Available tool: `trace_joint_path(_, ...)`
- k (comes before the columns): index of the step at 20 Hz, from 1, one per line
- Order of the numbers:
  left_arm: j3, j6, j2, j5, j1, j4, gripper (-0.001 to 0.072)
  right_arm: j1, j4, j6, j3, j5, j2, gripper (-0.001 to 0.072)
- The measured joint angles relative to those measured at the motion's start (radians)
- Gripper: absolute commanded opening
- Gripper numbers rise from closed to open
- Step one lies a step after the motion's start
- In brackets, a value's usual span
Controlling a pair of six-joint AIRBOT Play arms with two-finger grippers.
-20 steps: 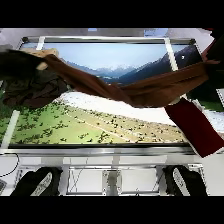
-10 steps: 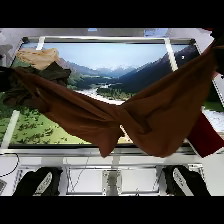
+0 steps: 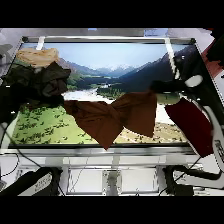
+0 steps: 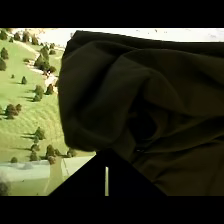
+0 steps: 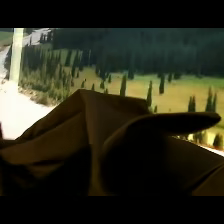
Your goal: Fold the shirts.
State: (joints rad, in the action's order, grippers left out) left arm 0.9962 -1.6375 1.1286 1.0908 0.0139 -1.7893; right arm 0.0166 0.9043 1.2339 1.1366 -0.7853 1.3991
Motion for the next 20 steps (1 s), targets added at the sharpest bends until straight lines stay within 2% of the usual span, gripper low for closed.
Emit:
trace_joint_path(3, -0.03, 0.0, 0.049, -0.052, 0.0, -0.014, 0.0012, -0.02, 0.014, 0.0, 0.006, 0.117, 0.042, 0.0393)
trace_joint_path(5, -0.039, 0.0, 0.064, -0.068, 0.0, -0.016, 0.0012, 0.008, 0.067, 0.0, 0.034, 0.098, 0.027, 0.0392)
trace_joint_path(6, -0.041, 0.0, 0.068, -0.072, 0.0, -0.018, 0.0049, 0.029, 0.114, 0.005, 0.045, 0.065, 0.008, 0.0392)
trace_joint_path(7, -0.043, 0.0, 0.072, -0.075, 0.0, -0.019, 0.034, 0.054, 0.166, 0.017, 0.053, 0.006, -0.012, 0.0392)
trace_joint_path(8, -0.044, 0.0, 0.074, -0.082, 0.0, -0.022, 0.0683, 0.083, 0.229, 0.028, 0.059, -0.065, -0.038, 0.0392)
trace_joint_path(9, -0.045, 0.0, 0.076, -0.084, 0.0, -0.023, 0.0706, 0.114, 0.29, 0.035, 0.063, -0.131, -0.067, 0.0392)
trace_joint_path(11, -0.037, 0.007, 0.077, -0.083, 0.0, -0.026, 0.0706, 0.178, 0.391, 0.046, 0.063, -0.26, -0.124, 0.0393)
trace_joint_path(13, -0.018, 0.007, 0.077, -0.08, -0.001, -0.041, 0.0705, 0.237, 0.423, 0.051, 0.039, -0.365, -0.188, 0.0393)
trace_joint_path(17, 0.005, 0.008, 0.076, -0.087, -0.001, -0.079, 0.0706, 0.29, 0.351, 0.042, -0.134, -0.52, -0.301, 0.0394)
trace_joint_path(20, 0.011, 0.011, 0.076, -0.069, -0.001, -0.09, 0.0706, 0.296, 0.22, 0.039, -0.337, -0.568, -0.338, 0.0395)
